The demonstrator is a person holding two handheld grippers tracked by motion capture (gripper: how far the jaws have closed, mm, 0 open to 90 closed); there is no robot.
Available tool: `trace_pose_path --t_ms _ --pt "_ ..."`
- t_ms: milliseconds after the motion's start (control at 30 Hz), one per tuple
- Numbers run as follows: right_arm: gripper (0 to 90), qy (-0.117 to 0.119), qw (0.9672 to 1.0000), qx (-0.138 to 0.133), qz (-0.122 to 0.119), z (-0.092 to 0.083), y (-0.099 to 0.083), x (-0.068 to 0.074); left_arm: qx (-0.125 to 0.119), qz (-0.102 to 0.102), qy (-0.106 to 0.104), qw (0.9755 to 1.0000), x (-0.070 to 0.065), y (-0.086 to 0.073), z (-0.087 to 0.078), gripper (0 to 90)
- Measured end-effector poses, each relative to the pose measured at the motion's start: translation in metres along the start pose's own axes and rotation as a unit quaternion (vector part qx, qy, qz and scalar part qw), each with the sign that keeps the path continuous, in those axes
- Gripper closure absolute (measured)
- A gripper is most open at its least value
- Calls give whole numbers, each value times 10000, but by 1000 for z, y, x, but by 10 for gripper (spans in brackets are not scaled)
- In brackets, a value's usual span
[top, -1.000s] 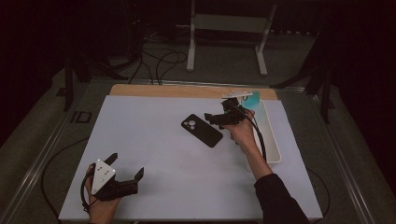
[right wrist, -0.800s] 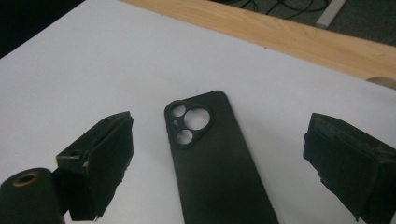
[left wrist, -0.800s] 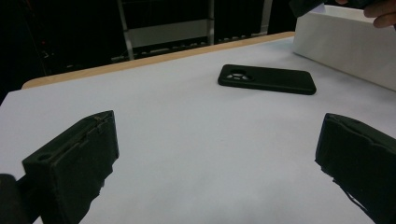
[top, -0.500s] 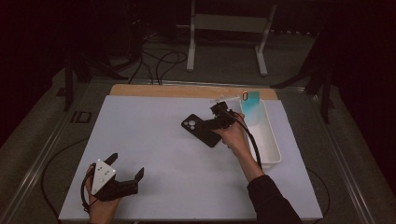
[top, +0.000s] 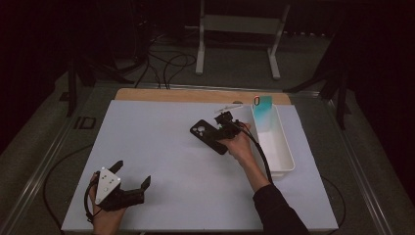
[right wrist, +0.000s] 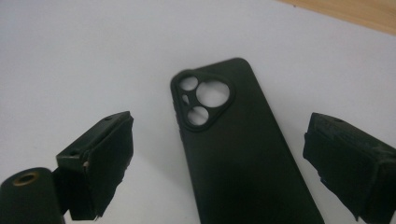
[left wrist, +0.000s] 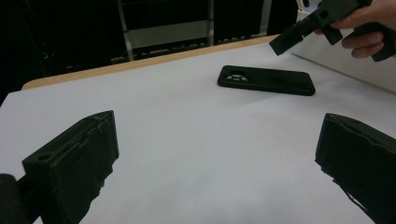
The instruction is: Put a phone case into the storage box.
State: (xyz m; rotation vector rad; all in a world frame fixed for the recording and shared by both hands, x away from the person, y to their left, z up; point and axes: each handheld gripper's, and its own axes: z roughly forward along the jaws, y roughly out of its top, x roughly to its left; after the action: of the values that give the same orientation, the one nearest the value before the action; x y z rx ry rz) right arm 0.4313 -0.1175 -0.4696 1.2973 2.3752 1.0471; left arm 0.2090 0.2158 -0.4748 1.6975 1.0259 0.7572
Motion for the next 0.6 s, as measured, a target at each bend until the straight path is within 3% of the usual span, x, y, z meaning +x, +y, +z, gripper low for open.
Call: trace_pose_path --t_ms 400,600 --pt "84 -155 9993 316 -127 10 -9 -5 10 10 -14 10000 -1 0 0 0" --pt "85 -146 9979 618 -148 17 -14 -10 15 6 -17 10000 -1 0 1 0"
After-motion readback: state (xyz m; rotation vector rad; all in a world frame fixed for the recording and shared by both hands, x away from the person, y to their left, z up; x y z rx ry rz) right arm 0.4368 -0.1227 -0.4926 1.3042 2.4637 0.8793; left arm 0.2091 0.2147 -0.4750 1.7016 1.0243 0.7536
